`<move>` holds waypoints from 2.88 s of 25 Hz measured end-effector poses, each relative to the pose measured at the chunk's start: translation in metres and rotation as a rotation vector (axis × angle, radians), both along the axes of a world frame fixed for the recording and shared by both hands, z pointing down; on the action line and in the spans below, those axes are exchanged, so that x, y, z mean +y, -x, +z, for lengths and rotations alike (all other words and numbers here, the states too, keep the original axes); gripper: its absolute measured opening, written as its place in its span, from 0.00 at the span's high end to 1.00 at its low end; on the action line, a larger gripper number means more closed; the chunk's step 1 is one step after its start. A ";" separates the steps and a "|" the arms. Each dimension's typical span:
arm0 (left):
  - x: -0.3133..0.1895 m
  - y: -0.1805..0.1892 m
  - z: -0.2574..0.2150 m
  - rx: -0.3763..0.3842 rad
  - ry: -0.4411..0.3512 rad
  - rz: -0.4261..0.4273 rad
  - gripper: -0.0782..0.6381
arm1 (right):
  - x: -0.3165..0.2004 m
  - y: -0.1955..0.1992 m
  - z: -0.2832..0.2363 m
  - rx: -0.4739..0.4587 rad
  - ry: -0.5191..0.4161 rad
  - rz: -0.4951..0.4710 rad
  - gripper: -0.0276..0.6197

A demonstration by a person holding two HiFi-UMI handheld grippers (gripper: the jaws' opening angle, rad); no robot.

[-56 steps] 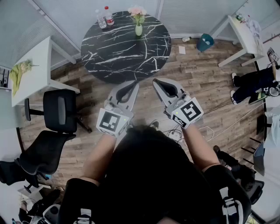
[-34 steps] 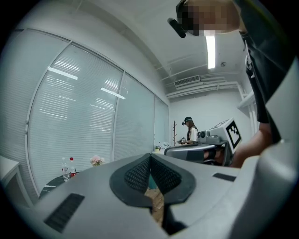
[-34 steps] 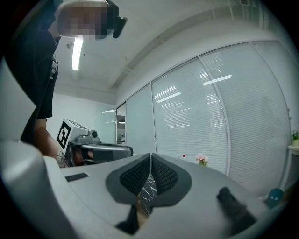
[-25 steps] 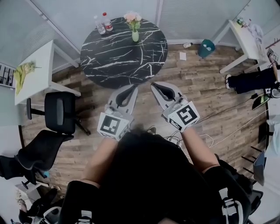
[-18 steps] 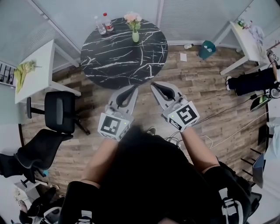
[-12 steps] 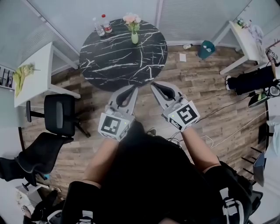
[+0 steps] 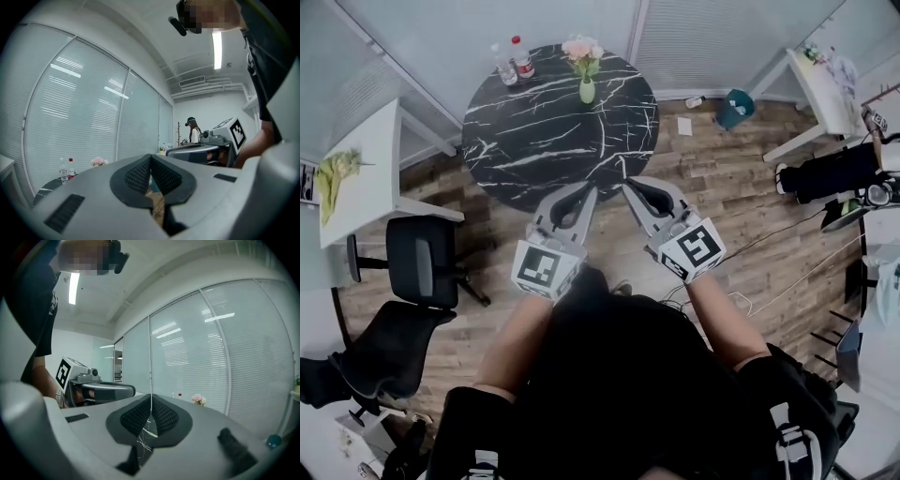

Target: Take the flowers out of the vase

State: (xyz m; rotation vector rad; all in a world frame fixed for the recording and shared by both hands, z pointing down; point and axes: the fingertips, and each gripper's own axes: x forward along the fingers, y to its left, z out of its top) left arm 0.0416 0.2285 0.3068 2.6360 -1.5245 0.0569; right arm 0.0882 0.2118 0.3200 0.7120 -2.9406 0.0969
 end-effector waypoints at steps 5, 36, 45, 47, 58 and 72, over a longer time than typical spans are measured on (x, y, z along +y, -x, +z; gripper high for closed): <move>-0.030 0.020 0.006 0.013 0.009 0.025 0.87 | -0.028 0.023 0.005 0.008 0.015 0.017 0.93; -0.154 0.091 0.026 0.031 0.040 0.115 0.87 | -0.145 0.100 0.032 0.053 0.076 0.085 0.93; -0.213 0.093 0.032 0.013 0.061 -0.003 0.87 | -0.215 0.096 0.042 0.055 0.085 -0.010 0.93; -0.228 0.092 0.039 0.005 0.087 -0.030 0.87 | -0.233 0.093 0.044 0.057 0.089 -0.026 0.93; -0.293 0.082 0.048 -0.011 0.112 -0.183 0.87 | -0.308 0.074 0.069 0.063 0.149 -0.108 0.93; -0.356 0.116 0.090 -0.041 0.132 -0.247 0.87 | -0.367 0.092 0.119 0.109 0.182 -0.019 0.92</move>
